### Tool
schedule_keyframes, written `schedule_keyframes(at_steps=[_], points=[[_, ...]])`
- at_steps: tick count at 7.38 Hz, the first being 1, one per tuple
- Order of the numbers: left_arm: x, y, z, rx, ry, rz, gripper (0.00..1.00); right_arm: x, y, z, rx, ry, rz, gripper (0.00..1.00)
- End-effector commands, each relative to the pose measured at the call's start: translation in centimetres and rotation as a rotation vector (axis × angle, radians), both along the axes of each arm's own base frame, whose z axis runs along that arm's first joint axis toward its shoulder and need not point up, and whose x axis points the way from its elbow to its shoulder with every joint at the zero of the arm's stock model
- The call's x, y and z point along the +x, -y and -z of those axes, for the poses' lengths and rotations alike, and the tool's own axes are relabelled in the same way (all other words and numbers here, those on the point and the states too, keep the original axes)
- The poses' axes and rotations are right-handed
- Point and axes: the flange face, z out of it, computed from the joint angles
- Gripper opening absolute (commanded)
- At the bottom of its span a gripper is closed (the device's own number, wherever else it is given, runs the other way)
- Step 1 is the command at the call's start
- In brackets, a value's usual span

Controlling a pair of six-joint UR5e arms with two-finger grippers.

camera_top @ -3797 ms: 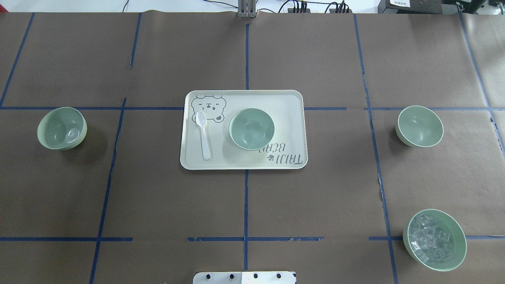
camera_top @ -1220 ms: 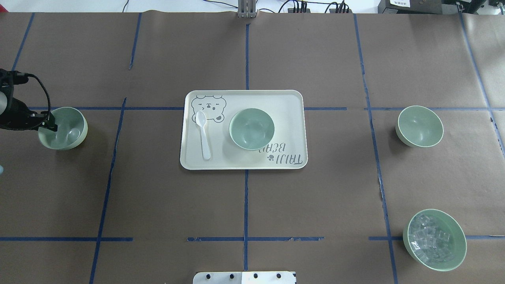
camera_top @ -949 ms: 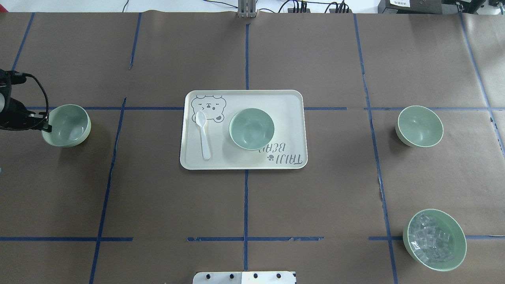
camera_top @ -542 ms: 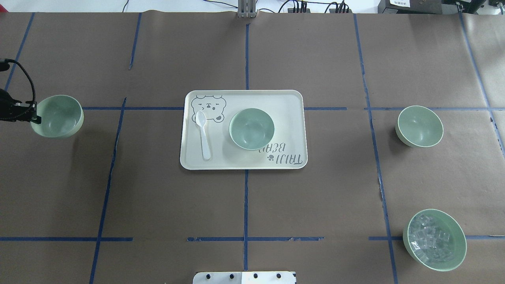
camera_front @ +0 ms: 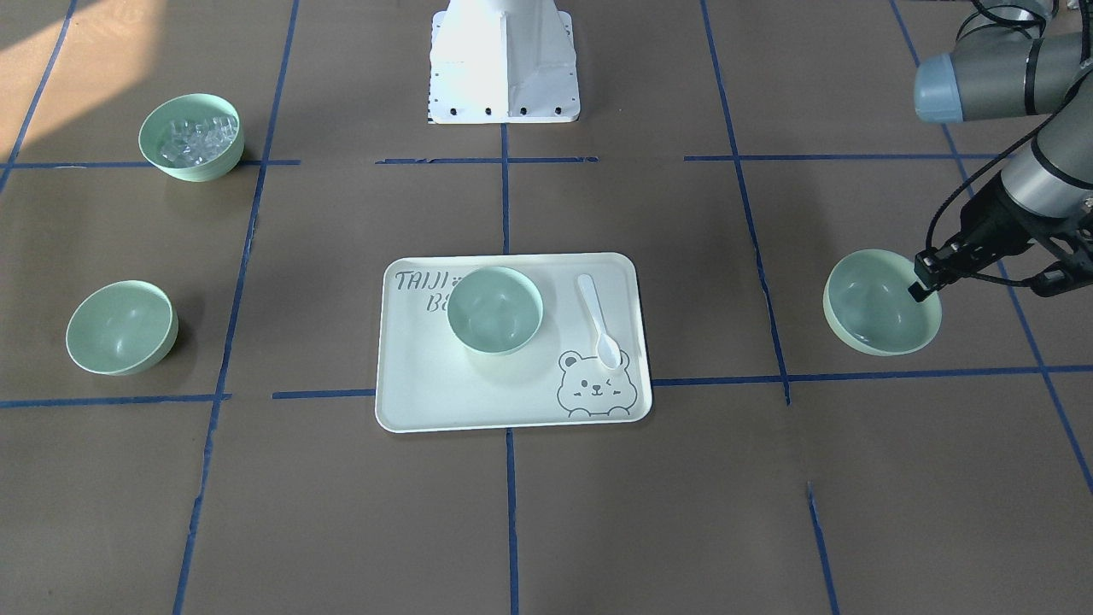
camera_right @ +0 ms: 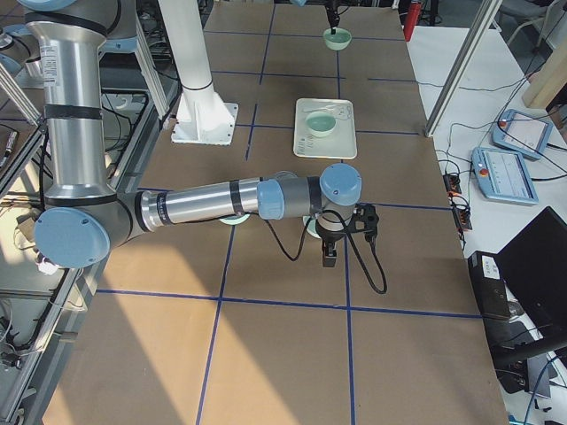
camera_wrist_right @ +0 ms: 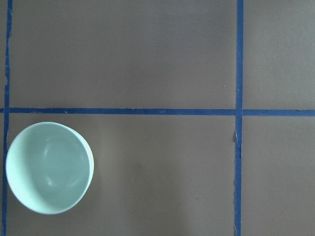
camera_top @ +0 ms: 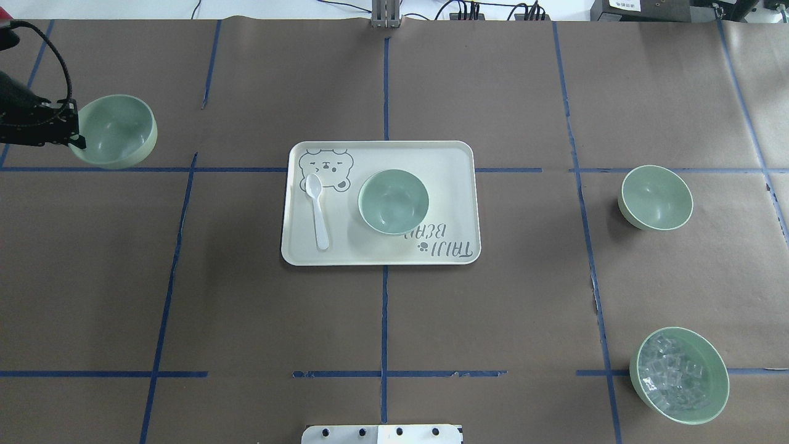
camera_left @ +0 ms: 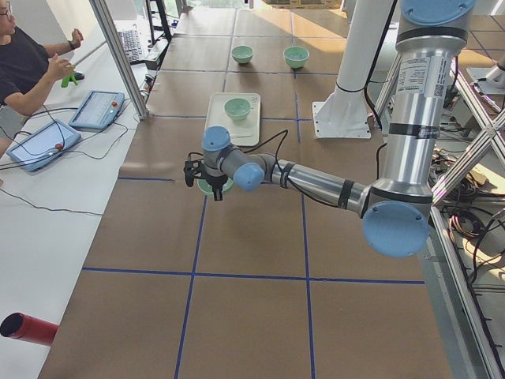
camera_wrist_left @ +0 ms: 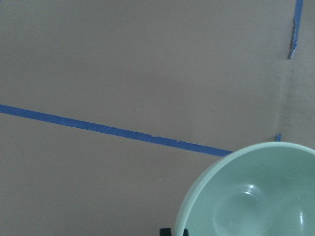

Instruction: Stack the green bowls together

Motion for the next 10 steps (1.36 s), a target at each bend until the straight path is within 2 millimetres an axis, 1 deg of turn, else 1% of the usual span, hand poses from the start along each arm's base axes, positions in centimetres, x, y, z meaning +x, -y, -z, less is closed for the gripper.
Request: schedule_keyframes(at_steps=[1,2,3,4,5,6,7,8,9,10], points=[[2.2,0.4,6.7,-0.079,-0.087,0.106,0.00,-5.1,0.8,-0.1,-0.008,0.024,-0.026,1.00],[4.1,-0.1,9.8,-0.096,-0.126,0.122,0.00,-7.8,0.9,-0.1,-0.015,0.026,-0.044,1.00],[6.3,-0.6,11.4,-0.115,-0.147,0.112,0.00,-10.0,0.8,-0.4,-0.017,0.022,-0.056,1.00],[7.5,-1.0,12.5,-0.136,-0.162,0.115,0.00,-11.8,0.9,-1.0,-0.001,0.008,-0.082,1.00],[9.2,-1.5,13.7,-0.157,-0.173,0.128,0.00,-13.7,0.9,-2.2,0.020,-0.015,-0.106,1.00],[12.0,-2.3,14.7,-0.170,-0.160,0.141,0.00,-15.7,0.5,-3.3,0.025,-0.007,-0.107,1.00],[14.7,-2.6,17.3,-0.170,-0.114,0.156,0.00,-17.7,0.1,-3.9,0.032,-0.006,-0.117,1.00],[16.4,-3.1,18.6,-0.177,-0.094,0.150,0.00,-18.6,-0.1,-3.9,0.019,-0.003,-0.126,1.00],[17.3,-3.5,19.0,-0.193,-0.101,0.151,0.00,-19.8,-0.5,-4.0,0.017,-0.006,-0.103,1.00],[18.4,-3.8,20.0,-0.204,-0.111,0.148,0.00,-20.6,-0.7,-4.7,0.011,-0.019,-0.092,1.00]])
